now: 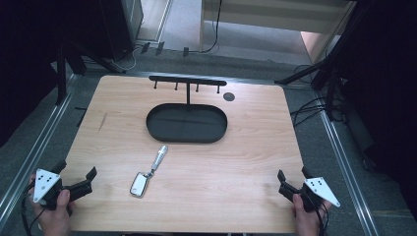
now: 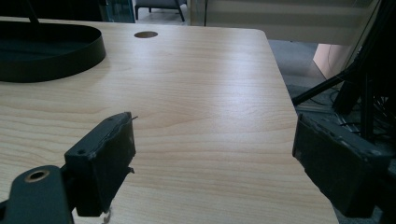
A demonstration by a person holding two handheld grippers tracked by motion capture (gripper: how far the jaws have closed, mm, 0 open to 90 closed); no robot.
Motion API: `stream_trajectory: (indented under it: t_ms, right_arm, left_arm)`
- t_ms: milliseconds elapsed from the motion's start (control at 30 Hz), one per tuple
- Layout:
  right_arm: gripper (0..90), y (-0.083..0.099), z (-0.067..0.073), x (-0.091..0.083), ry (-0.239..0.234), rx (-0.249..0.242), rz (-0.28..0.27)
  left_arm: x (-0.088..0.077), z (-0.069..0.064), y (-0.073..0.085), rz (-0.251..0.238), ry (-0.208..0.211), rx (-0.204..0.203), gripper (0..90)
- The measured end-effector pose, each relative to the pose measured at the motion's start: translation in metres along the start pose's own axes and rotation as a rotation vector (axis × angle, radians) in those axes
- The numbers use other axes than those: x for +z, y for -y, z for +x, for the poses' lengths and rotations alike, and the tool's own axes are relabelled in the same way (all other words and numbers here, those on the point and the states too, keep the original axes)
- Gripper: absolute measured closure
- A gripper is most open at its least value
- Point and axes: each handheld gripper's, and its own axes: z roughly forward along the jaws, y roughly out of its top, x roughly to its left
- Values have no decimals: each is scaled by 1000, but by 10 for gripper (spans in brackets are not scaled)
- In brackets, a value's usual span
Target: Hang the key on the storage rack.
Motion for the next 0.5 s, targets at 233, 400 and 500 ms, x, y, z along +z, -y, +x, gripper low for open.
stream_trajectory:
  t_ms: [233,400,500]
  right_arm:
    - [130,0,0,0,3,1,5]
    - [130,0,0,0,4,1,6]
    - [130,0,-1,0,4,14,6]
  left_arm:
    - [2,-1,-2,29,-19,8,5]
    - [4,-4,-6,80,-52,32,5]
    - [6,-15,-16,99,-36,83,5]
